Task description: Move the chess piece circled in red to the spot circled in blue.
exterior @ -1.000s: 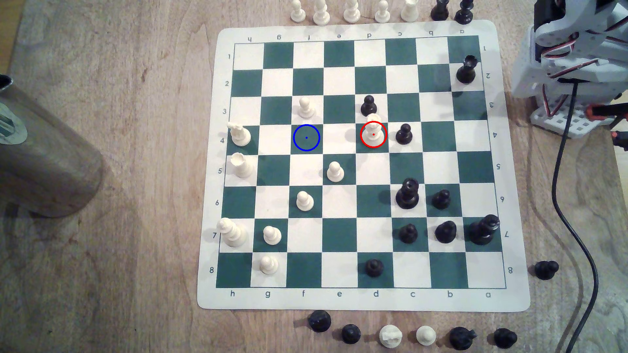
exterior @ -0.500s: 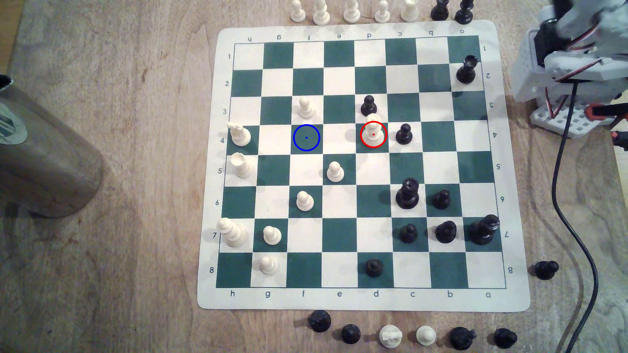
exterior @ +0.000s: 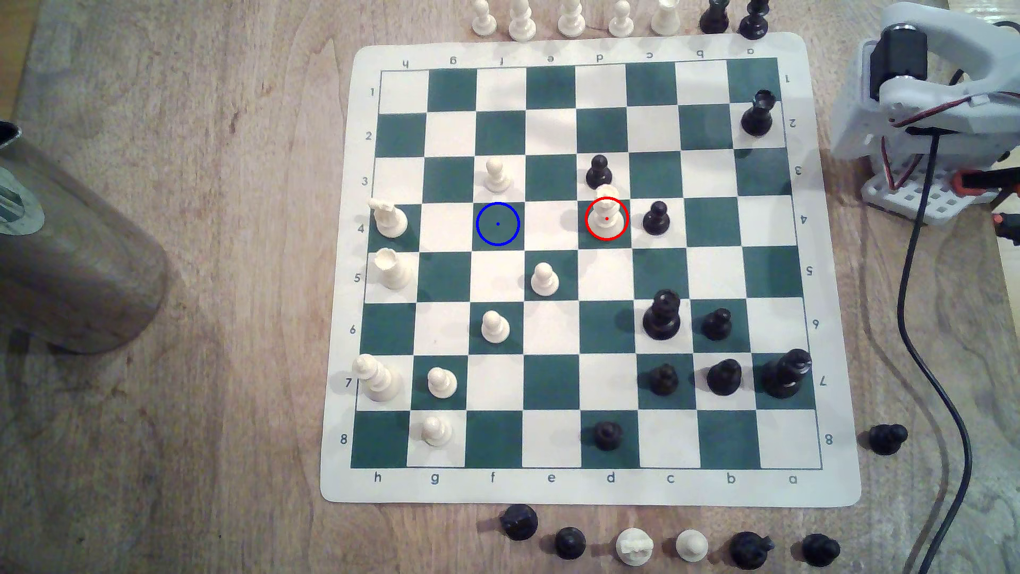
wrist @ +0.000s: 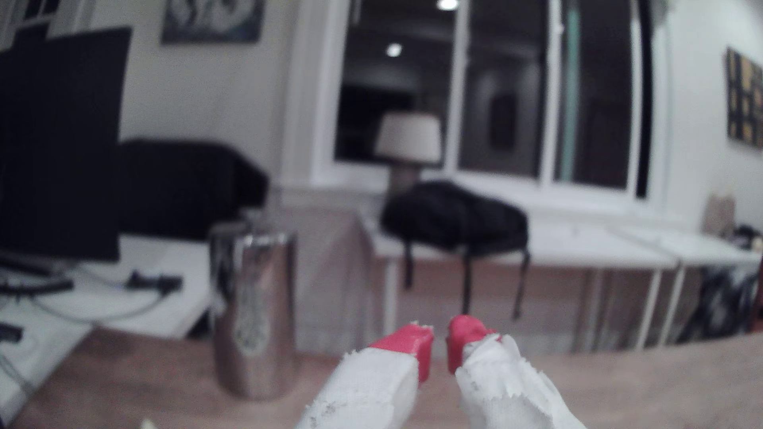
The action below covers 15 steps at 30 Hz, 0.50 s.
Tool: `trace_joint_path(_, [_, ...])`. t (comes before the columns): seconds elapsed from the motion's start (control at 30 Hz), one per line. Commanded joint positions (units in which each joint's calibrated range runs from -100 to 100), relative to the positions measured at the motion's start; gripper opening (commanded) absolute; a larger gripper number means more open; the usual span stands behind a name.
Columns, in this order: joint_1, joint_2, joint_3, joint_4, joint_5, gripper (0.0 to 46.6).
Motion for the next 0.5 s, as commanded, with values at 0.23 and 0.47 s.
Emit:
trace_joint_path(0.23, [-7.36, 25.22, -11.49, 13.45, -7.23, 6.2])
trace_joint_path(0.47, [-11.27, 45.17, -27.99, 23.85, -16.02, 11.1])
